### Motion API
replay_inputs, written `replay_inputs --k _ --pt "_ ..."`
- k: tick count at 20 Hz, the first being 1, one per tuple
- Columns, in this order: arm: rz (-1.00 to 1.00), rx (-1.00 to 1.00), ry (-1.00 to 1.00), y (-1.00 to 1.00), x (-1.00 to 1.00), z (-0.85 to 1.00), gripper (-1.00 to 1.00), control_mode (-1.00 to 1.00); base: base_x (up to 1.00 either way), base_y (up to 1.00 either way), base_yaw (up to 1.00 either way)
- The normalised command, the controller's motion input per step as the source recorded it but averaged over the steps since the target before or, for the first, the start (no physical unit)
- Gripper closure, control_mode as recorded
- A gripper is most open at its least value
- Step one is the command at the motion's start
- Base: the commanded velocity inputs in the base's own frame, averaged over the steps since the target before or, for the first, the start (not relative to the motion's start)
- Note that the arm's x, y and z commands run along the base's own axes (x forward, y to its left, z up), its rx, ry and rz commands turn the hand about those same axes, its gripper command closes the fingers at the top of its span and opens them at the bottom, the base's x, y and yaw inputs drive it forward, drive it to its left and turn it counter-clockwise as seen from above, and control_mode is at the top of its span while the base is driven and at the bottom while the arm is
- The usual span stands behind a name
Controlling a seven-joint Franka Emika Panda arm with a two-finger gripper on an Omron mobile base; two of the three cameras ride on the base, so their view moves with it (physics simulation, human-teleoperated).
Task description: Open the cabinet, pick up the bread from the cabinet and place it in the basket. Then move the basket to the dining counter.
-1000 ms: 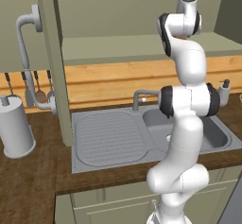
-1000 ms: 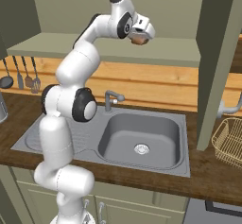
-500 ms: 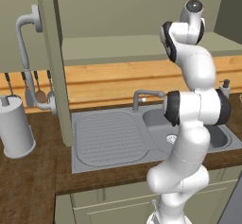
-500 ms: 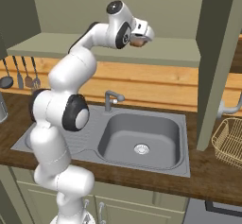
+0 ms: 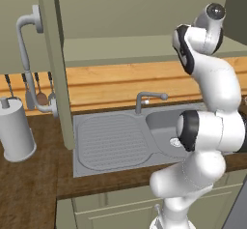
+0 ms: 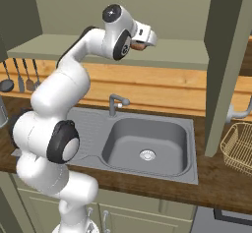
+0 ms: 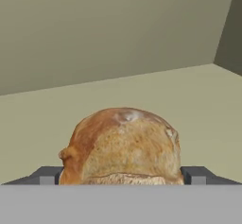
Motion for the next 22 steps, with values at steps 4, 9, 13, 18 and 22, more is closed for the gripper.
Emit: replay_inputs --k 4,9,13,18,22 --pt "0.00 0.02 -0.04 0.37 -1.00 0.01 1.00 -1.00 0.00 0.00 0.00" --pt "0.00 0.00 0.02 0.69 -1.00 0.19 1.00 -1.00 0.00 0.00 0.00" --pt "0.00 0.00 0.10 0.66 -1.00 0.21 1.00 -1.00 0.00 0.00 0.00" --pt "0.00 0.00 0.26 0.45 -1.00 0.01 1.00 -1.00 0.00 0.00 0.00" --pt "0.00 0.00 0.51 0.26 -1.00 -0.31 1.00 -1.00 0.00 0.00 0.00"
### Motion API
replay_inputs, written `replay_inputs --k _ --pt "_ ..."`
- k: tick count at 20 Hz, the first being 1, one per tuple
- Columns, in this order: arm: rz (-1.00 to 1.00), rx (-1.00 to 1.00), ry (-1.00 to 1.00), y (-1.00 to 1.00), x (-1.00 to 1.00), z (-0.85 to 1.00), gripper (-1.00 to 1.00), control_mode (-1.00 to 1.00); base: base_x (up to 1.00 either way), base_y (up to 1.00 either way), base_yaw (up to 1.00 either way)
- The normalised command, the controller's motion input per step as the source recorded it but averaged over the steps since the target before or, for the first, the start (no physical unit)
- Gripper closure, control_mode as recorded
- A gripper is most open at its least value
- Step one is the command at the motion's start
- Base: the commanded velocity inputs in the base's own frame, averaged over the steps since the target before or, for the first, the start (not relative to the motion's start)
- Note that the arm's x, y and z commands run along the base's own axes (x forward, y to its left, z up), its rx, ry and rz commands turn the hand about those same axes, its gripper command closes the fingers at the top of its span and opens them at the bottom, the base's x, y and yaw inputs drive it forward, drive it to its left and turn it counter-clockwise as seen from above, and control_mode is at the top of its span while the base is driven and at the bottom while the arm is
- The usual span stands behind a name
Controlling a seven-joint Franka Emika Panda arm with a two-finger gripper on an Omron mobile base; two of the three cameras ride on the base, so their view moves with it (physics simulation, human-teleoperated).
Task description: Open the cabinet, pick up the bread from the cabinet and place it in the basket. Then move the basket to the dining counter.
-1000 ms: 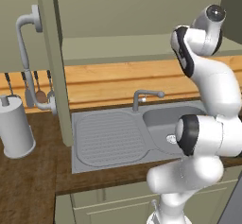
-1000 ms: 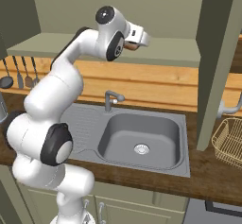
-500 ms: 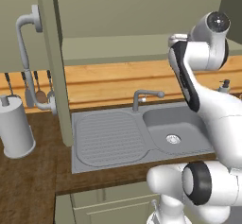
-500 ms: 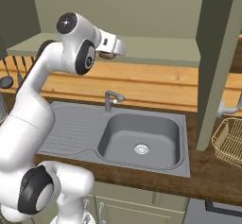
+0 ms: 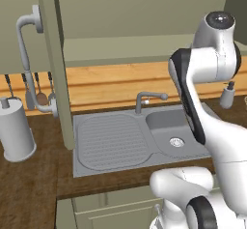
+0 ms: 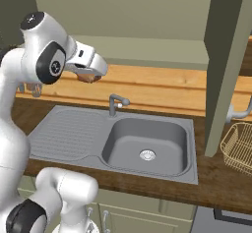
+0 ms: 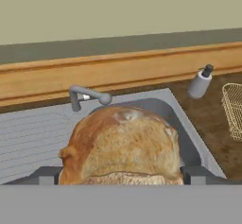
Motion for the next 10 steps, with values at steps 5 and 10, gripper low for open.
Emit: replay_inputs --k 5,10 --pt "0.03 0.01 0.26 0.32 -1.00 -0.44 1.00 -1.00 0.00 0.00 0.00" --pt "0.13 0.00 0.07 0.49 -1.00 -0.34 1.00 -1.00 0.00 0.00 0.00"
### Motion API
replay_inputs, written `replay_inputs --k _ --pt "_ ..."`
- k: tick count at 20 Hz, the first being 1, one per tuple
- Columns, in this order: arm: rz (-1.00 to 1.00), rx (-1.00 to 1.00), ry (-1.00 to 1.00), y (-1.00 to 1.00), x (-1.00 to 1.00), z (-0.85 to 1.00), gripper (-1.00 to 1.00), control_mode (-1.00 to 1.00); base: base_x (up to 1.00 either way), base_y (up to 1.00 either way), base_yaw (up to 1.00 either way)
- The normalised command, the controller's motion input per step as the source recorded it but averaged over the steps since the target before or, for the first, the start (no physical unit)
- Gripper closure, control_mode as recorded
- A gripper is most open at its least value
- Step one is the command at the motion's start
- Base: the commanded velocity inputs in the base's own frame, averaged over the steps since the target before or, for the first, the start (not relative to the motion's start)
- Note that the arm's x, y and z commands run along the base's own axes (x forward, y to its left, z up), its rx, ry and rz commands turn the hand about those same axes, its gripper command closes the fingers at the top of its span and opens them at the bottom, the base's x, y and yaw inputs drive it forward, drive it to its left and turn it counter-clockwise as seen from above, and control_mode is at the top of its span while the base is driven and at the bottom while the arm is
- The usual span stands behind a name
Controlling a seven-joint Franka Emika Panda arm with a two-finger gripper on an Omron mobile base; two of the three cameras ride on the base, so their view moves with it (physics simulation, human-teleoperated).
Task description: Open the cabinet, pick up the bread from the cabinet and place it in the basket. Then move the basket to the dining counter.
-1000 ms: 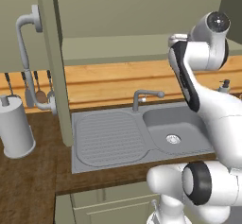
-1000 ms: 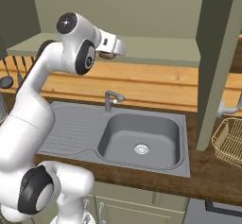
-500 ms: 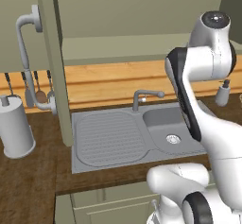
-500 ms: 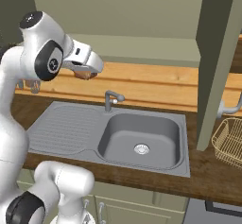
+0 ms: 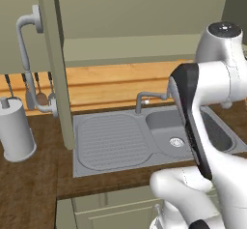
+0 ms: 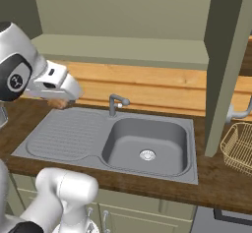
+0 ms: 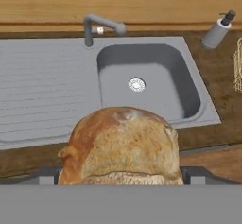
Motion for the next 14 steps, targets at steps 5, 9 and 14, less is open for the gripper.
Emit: replay_inputs --k 5,9,14 --pt "0.16 0.06 0.02 0.47 -0.97 -0.44 1.00 -1.00 0.00 0.00 0.00" --pt "0.15 0.06 -0.12 -0.08 -0.40 -0.26 1.00 -1.00 0.00 0.00 0.00" --pt "0.09 0.00 -0.02 -0.07 0.13 -0.03 1.00 -1.00 0.00 0.00 0.00"
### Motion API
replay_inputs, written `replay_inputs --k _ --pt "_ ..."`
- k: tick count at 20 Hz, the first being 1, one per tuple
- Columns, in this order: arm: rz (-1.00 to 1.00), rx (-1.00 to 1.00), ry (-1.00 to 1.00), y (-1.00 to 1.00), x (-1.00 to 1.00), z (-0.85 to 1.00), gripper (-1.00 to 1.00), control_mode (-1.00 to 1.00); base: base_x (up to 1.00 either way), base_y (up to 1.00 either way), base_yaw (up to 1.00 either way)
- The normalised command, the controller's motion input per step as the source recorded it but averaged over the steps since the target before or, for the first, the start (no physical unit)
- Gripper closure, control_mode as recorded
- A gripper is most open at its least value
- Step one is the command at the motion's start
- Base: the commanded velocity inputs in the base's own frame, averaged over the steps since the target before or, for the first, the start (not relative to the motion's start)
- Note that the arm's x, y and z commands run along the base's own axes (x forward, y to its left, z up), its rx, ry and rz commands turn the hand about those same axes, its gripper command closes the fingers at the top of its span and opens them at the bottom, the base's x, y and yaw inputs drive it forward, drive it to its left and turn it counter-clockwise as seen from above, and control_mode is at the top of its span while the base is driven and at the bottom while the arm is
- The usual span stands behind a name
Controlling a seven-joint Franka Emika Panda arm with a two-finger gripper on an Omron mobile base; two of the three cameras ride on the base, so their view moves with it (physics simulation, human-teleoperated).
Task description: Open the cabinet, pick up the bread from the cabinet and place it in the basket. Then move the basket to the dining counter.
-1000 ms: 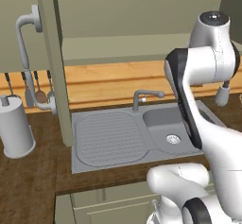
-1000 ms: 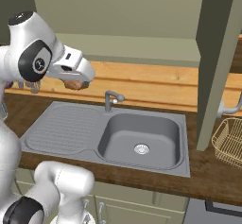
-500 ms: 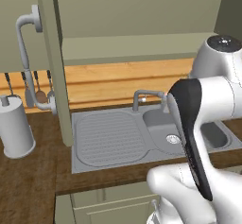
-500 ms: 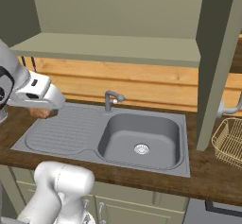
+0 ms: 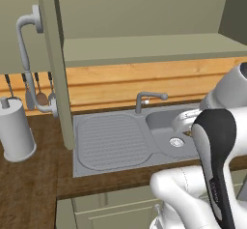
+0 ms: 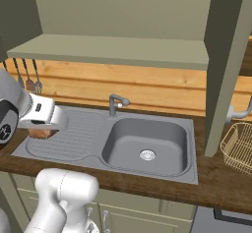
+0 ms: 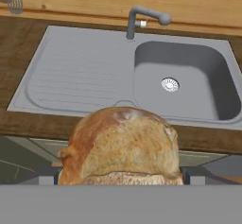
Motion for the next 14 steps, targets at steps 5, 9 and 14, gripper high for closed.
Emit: replay_inputs --k 5,9,14 --pt "0.00 -0.04 0.00 0.03 0.01 -0.10 1.00 -1.00 0.00 0.00 0.00" --pt "0.00 0.00 0.00 0.00 0.00 0.00 1.00 -1.00 0.00 0.00 0.00" --pt "0.00 0.00 0.00 0.00 -0.10 0.00 1.00 1.00 -0.11 0.00 0.00"
